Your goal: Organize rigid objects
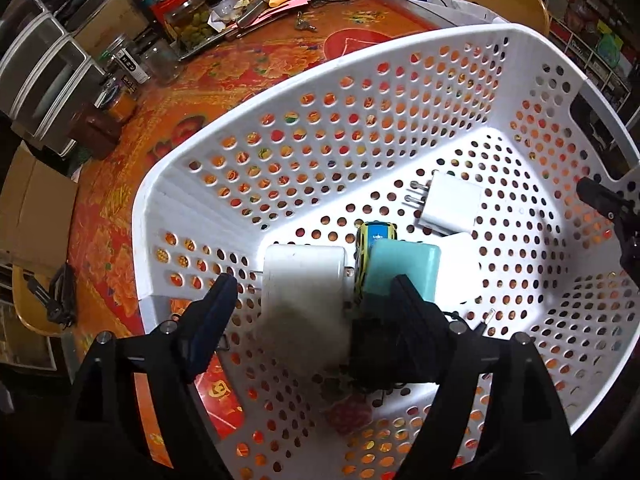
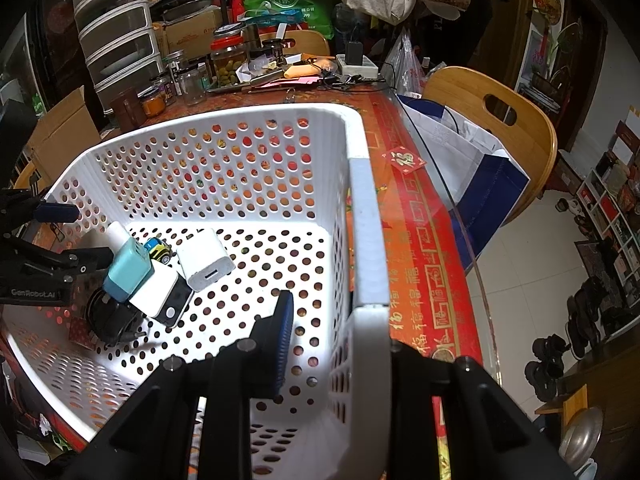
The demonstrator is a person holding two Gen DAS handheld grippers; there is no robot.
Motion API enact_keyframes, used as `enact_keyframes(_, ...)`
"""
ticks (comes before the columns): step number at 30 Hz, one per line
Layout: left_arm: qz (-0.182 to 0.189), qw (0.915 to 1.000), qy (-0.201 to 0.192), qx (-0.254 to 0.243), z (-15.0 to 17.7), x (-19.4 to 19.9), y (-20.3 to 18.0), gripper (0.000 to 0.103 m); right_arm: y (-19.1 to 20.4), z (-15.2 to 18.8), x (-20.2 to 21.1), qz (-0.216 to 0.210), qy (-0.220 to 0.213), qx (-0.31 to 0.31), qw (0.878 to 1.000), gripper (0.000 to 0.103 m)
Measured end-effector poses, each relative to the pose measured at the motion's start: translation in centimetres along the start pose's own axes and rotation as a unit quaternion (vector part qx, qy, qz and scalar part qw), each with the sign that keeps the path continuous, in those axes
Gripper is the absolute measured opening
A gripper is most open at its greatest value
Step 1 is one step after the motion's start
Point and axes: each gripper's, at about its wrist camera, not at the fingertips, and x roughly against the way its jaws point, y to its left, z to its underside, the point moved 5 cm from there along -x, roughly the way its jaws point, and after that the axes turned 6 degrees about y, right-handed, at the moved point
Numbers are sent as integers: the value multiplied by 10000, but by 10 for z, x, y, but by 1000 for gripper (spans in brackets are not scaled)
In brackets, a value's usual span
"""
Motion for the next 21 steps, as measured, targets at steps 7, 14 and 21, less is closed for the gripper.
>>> enact_keyframes(7, 277, 9948, -956, 199, 3, 37, 4, 102, -3, 1, 4, 170, 95, -131, 9997, 63)
enact_keyframes(14, 197, 9661, -2543, 411, 48, 112, 16, 103, 3, 22, 103, 79, -1508, -617, 9866, 103)
enact_keyframes(21, 103, 9300, -3552, 937, 156, 192, 42, 103, 63, 77, 191, 280, -2827, -470, 9576, 103)
